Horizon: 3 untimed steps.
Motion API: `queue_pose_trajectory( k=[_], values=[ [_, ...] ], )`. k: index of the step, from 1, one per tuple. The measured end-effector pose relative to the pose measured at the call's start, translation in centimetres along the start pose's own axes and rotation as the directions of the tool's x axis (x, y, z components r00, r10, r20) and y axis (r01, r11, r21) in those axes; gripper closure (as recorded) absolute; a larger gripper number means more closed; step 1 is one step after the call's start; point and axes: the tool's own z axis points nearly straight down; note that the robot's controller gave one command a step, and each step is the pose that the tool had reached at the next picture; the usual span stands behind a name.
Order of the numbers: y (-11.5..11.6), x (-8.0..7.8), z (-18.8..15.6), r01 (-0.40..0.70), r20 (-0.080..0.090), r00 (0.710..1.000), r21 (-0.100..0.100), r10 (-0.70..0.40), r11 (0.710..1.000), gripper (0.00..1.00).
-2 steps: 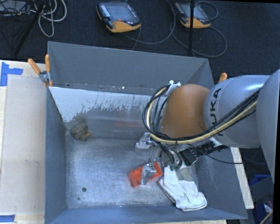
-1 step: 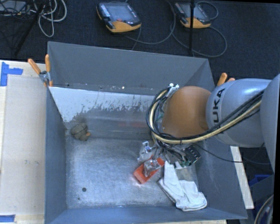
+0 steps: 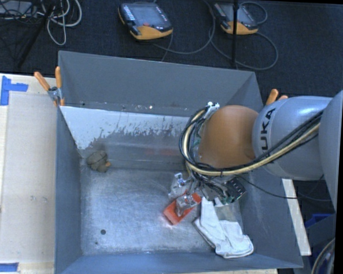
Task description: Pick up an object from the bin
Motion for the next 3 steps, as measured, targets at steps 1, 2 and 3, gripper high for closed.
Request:
queue_pose_trajectory(
  k=[1,2,3],
  values=[
    [0.6,1.0,-9.0,-0.052,0.002,0.999,0.002,0.052,0.999,1.00],
    [0.6,1.0,-9.0,-0.052,0.002,0.999,0.002,0.052,0.999,1.00],
    [0.8,2.1,-15.4,-0.059,0.003,0.998,0.002,0.059,0.998,1.00]
  ],
)
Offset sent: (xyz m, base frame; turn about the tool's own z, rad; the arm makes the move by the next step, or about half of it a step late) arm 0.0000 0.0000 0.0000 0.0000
